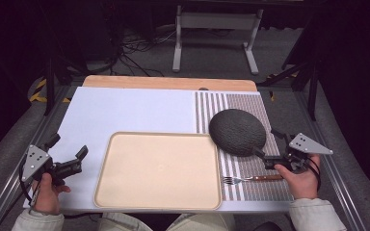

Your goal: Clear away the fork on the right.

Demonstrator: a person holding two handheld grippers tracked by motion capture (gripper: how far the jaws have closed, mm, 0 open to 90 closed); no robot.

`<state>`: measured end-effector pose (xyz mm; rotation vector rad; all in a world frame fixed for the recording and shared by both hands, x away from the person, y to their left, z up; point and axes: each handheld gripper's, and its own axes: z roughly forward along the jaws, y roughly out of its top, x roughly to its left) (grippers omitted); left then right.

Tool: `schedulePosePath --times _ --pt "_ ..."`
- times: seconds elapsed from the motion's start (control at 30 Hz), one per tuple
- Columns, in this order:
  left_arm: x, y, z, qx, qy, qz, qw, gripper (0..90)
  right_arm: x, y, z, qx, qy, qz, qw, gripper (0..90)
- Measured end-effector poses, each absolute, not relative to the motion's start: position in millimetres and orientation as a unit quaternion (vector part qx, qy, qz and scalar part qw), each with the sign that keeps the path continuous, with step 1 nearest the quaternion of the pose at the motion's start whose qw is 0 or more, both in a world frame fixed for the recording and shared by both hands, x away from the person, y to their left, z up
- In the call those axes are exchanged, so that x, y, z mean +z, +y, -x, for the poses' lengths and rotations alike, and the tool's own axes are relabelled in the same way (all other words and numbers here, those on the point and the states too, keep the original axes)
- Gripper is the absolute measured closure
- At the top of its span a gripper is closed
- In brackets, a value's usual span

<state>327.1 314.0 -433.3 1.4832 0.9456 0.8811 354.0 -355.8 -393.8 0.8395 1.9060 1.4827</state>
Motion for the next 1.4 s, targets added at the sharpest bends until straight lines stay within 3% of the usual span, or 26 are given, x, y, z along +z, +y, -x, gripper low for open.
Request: schedulePosePath --times 1.4 --pt "-431.4 315.1 -325.6 0.376 0.399 -0.626 0.554 0.4 -361.4 -320.5 -378.3 0.276 0.925 -0.195 0.177 5.7"
